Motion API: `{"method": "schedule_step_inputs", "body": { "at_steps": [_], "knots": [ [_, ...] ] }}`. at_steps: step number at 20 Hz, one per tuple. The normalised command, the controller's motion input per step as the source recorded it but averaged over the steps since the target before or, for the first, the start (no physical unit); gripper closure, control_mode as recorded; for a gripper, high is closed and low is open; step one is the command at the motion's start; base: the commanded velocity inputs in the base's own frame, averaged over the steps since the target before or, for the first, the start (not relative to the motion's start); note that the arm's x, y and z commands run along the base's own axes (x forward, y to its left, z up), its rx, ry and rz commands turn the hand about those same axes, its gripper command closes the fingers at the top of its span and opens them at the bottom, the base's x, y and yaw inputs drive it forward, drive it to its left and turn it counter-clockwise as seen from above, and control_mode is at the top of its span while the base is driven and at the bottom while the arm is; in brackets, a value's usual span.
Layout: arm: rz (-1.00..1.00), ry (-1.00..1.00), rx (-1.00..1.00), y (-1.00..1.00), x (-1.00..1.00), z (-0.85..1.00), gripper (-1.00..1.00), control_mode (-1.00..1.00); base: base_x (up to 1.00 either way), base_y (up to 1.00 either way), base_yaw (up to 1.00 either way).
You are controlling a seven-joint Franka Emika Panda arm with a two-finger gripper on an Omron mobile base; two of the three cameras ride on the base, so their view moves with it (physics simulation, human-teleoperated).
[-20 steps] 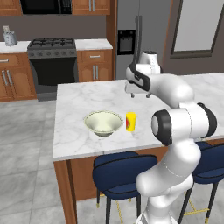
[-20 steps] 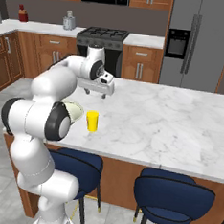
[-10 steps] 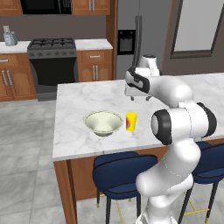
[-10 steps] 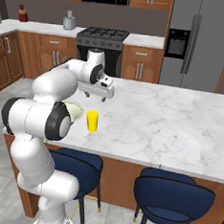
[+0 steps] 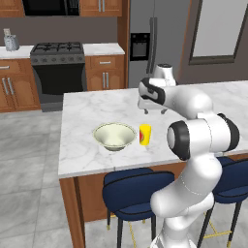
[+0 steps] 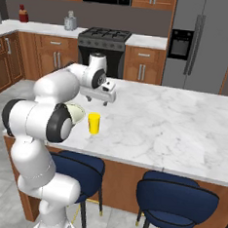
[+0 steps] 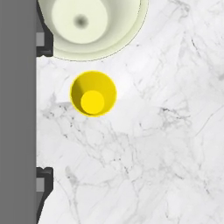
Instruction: Place the cup inside the bowl on the dining table and move the bowl to any counter.
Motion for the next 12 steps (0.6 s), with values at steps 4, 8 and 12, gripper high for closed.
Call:
{"method": "schedule_step_inputs", "body": {
  "at_steps": [4, 8, 12],
  "knots": [
    [0.0, 0.0, 0.0, -0.01, 0.04, -0.15, -1.0, -1.0, 0.0, 0.0, 0.0],
    [0.0, 0.0, 0.0, -0.04, 0.08, -0.13, -1.0, -1.0, 0.0, 0.0, 0.0],
    [0.0, 0.0, 0.0, -0.02, 0.09, -0.13, -1.0, -1.0, 0.0, 0.0, 0.0]
  ]
}}
